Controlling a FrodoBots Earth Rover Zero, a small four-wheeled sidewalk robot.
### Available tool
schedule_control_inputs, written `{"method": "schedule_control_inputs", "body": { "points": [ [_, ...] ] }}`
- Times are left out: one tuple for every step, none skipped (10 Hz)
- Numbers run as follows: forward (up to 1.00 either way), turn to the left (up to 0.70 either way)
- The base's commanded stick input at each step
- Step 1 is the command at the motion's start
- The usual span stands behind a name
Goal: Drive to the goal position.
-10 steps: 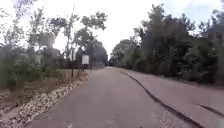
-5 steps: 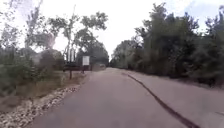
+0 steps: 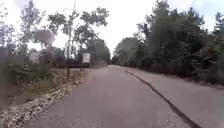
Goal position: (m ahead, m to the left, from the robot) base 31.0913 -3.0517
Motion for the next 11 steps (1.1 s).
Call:
{"method": "schedule_control_inputs", "body": {
  "points": [
    [1.00, 0.00],
    [1.00, 0.00],
    [1.00, 0.00],
    [1.00, 0.00],
    [1.00, 0.00],
    [1.00, 0.00],
    [1.00, 0.00],
    [1.00, 0.00],
    [1.00, 0.00],
    [1.00, 0.00],
    [1.00, 0.00]
  ]
}}
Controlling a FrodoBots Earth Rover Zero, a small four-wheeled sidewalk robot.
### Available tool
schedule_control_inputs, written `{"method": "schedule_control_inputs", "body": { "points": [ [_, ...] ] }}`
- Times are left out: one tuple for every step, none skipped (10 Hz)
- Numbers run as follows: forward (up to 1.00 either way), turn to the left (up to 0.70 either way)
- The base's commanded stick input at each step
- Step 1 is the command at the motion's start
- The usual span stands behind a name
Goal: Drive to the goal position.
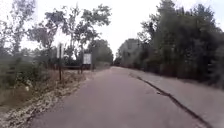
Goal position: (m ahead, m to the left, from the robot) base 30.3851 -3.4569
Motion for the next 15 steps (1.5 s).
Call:
{"method": "schedule_control_inputs", "body": {
  "points": [
    [1.00, 0.00],
    [1.00, 0.00],
    [1.00, 0.00],
    [1.00, 0.00],
    [1.00, 0.00],
    [1.00, 0.00],
    [1.00, 0.00],
    [1.00, 0.00],
    [1.00, 0.00],
    [1.00, 0.00],
    [1.00, 0.00],
    [1.00, 0.00],
    [1.00, 0.00],
    [1.00, 0.00],
    [1.00, 0.00]
  ]
}}
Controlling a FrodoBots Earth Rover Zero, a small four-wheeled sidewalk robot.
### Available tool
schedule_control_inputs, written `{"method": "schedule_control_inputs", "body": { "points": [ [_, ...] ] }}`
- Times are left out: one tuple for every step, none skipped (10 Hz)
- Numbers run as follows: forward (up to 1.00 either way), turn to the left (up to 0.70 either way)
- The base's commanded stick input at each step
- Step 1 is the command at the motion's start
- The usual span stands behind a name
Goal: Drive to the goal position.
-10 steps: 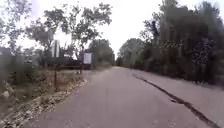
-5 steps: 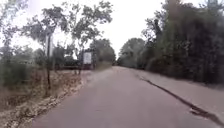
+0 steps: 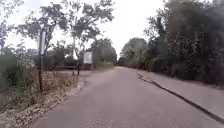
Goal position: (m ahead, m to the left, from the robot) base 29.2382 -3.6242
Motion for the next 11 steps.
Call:
{"method": "schedule_control_inputs", "body": {
  "points": [
    [1.00, 0.00],
    [1.00, 0.00],
    [1.00, 0.00],
    [1.00, 0.00],
    [1.00, 0.00],
    [1.00, -0.01],
    [1.00, -0.10],
    [1.00, -0.40],
    [1.00, -0.38],
    [1.00, 0.00],
    [1.00, 0.00]
  ]
}}
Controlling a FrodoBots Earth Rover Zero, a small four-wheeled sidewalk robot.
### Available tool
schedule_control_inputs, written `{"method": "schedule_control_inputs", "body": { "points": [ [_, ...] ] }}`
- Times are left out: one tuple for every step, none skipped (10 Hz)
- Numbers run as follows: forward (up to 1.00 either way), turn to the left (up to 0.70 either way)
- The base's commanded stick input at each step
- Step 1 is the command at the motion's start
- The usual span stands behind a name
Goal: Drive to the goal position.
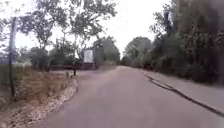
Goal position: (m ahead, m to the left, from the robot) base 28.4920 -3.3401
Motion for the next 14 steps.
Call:
{"method": "schedule_control_inputs", "body": {
  "points": [
    [1.00, 0.00],
    [1.00, 0.00],
    [1.00, 0.00],
    [1.00, 0.00],
    [1.00, 0.00],
    [1.00, 0.00],
    [1.00, 0.00],
    [1.00, 0.00],
    [1.00, 0.00],
    [1.00, 0.00],
    [1.00, 0.00],
    [1.00, 0.00],
    [1.00, 0.00],
    [1.00, 0.00]
  ]
}}
